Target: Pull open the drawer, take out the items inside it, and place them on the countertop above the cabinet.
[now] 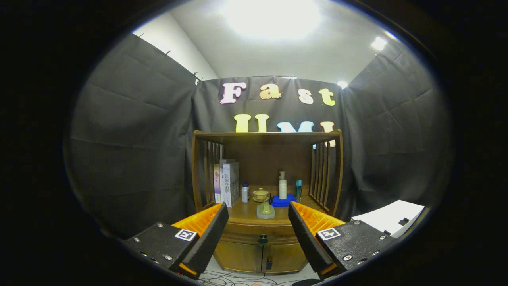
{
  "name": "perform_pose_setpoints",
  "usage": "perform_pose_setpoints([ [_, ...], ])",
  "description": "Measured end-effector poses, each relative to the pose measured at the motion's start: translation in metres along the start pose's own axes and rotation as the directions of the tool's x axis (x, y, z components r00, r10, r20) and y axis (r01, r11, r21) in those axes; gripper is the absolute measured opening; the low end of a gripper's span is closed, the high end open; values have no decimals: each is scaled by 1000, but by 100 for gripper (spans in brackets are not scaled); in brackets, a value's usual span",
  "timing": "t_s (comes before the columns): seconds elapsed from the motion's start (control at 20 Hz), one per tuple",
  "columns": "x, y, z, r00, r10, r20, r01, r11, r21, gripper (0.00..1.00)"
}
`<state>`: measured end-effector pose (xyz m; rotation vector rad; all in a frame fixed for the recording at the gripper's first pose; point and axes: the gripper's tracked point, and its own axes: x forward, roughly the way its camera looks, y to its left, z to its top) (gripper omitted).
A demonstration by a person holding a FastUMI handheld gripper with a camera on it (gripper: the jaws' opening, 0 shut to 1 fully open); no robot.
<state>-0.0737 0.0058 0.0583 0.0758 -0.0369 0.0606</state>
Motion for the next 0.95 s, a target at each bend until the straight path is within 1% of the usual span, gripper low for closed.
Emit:
perform_pose_setpoints([
  [0.2, -1, 15, 1, 1000, 28, -6, -27, 999, 40, 94],
  [0.6, 5, 20, -3, 999, 31, -8, -30, 1000, 4, 94],
  [0.95, 10, 32, -17, 997, 59, -44, -60, 998, -20, 95],
])
